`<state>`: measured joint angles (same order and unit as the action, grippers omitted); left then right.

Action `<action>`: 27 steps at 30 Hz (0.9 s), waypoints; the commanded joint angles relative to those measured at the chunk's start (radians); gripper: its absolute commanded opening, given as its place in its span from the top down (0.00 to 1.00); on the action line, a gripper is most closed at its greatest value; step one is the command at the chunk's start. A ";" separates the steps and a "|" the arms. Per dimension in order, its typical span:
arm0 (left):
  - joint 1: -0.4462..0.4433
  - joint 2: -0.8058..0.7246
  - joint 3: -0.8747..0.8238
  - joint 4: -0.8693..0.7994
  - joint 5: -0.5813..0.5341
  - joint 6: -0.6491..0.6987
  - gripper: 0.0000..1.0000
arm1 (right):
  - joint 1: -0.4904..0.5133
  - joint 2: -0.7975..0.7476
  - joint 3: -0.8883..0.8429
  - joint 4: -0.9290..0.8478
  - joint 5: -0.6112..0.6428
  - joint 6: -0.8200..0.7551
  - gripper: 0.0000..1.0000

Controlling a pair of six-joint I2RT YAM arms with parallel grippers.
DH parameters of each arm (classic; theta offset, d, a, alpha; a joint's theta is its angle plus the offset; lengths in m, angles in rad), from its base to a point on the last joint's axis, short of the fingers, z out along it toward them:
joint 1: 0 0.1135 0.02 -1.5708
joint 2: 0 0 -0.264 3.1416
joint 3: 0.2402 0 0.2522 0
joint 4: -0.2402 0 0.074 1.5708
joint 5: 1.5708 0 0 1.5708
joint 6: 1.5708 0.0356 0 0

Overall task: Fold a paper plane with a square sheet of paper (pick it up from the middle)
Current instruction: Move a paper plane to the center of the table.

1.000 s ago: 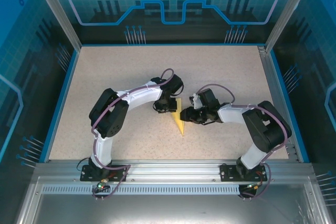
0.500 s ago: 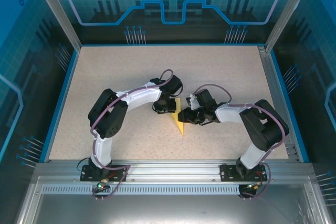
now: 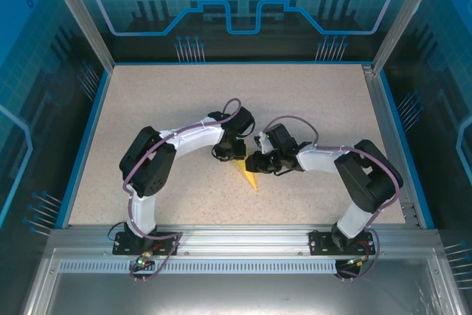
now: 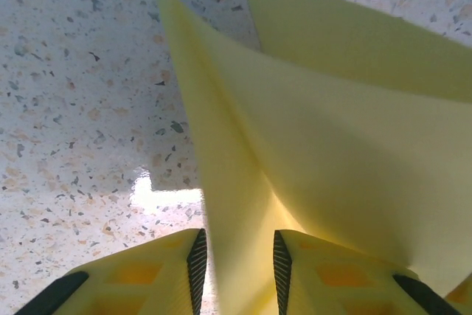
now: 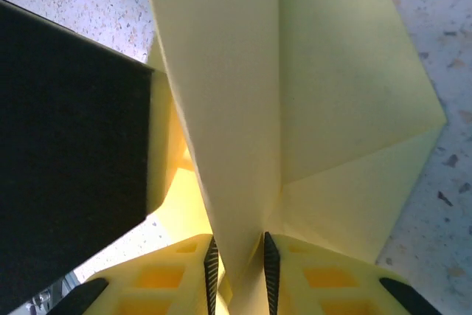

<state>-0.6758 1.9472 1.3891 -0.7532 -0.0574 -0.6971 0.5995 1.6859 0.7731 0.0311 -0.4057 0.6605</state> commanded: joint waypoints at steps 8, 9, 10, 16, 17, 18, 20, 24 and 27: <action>0.013 -0.068 -0.042 0.012 -0.034 0.007 0.69 | 0.049 0.040 0.069 -0.102 0.082 -0.030 0.73; 0.013 -0.071 -0.045 0.013 -0.034 0.007 0.69 | 0.051 0.040 0.070 -0.103 0.087 -0.031 0.73; 0.013 -0.073 -0.047 0.014 -0.036 0.005 0.69 | 0.052 0.039 0.072 -0.110 0.093 -0.032 0.72; 0.015 -0.086 -0.061 0.018 -0.038 0.002 0.69 | 0.056 0.038 0.076 -0.133 0.117 -0.038 0.71; 0.015 -0.087 -0.062 0.017 -0.038 0.001 0.69 | 0.056 0.038 0.077 -0.132 0.115 -0.039 0.71; 0.017 -0.089 -0.062 0.020 -0.039 0.001 0.69 | 0.057 0.040 0.078 -0.132 0.115 -0.041 0.72; 0.016 -0.094 -0.065 0.025 -0.038 0.001 0.69 | 0.060 0.044 0.083 -0.139 0.119 -0.043 0.73; 0.016 -0.101 -0.069 0.027 -0.040 -0.001 0.69 | 0.075 0.059 0.101 -0.181 0.156 -0.054 0.75; 0.017 -0.118 -0.082 0.041 -0.040 -0.002 0.69 | 0.088 0.072 0.131 -0.197 0.168 -0.061 0.78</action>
<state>-0.6682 1.8729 1.3277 -0.7185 -0.0780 -0.7006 0.6636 1.7386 0.8623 -0.1173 -0.2630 0.6189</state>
